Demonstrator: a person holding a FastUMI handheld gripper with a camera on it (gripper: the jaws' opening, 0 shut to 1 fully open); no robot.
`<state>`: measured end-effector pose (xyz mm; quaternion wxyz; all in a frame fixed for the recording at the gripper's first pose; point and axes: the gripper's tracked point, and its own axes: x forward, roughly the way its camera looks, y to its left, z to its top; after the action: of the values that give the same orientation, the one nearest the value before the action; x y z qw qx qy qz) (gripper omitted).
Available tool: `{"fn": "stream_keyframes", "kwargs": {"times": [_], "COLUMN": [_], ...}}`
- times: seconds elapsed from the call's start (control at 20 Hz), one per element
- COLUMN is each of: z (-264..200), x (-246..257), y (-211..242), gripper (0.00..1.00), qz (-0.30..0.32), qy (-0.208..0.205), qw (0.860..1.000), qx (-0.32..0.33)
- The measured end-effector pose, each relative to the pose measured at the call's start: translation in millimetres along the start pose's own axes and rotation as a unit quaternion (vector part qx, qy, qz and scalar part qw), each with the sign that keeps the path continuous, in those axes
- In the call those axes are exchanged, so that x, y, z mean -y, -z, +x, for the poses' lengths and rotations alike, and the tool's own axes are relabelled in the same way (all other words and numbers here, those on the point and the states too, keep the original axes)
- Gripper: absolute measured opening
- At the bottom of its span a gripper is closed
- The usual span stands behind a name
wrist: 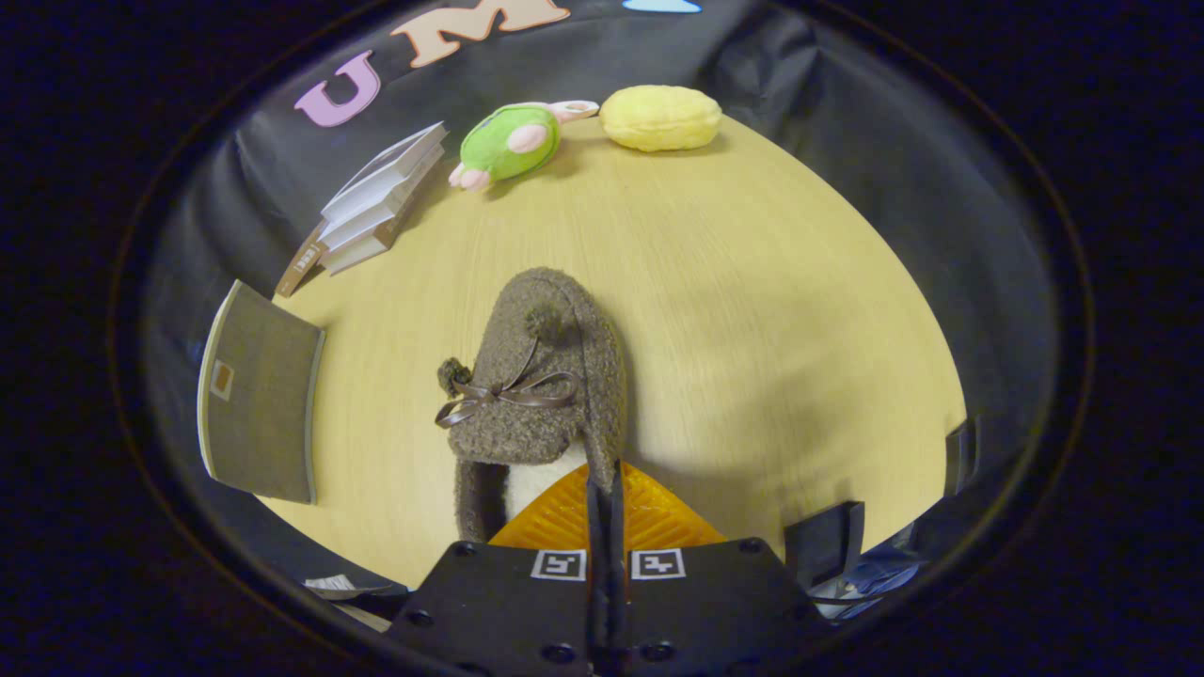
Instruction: Open the storage box then place both shoes into the box .Put the left shoe in first, then the right shoe, with the right side of both shoes facing outward in a uniform manner.
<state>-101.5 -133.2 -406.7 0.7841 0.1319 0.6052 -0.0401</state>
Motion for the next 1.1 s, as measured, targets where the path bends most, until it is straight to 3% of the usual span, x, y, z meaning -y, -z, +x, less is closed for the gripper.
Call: {"fn": "stream_keyframes", "kwargs": {"times": [0.2, 0.45, 1.1], "z": [-15.1, -34.9, -106.4], "x": [-28.3, -70.9, -234.1], "y": [-1.1, -7.1, -39.3], "gripper": [0.04, 0.04, 0.04], "qz": [0.059, 0.086, 0.056], "qy": [-0.045, -0.069, -0.156], "qw": [0.997, 0.994, 0.985], "qx": [-0.005, 0.0, 0.044]}}
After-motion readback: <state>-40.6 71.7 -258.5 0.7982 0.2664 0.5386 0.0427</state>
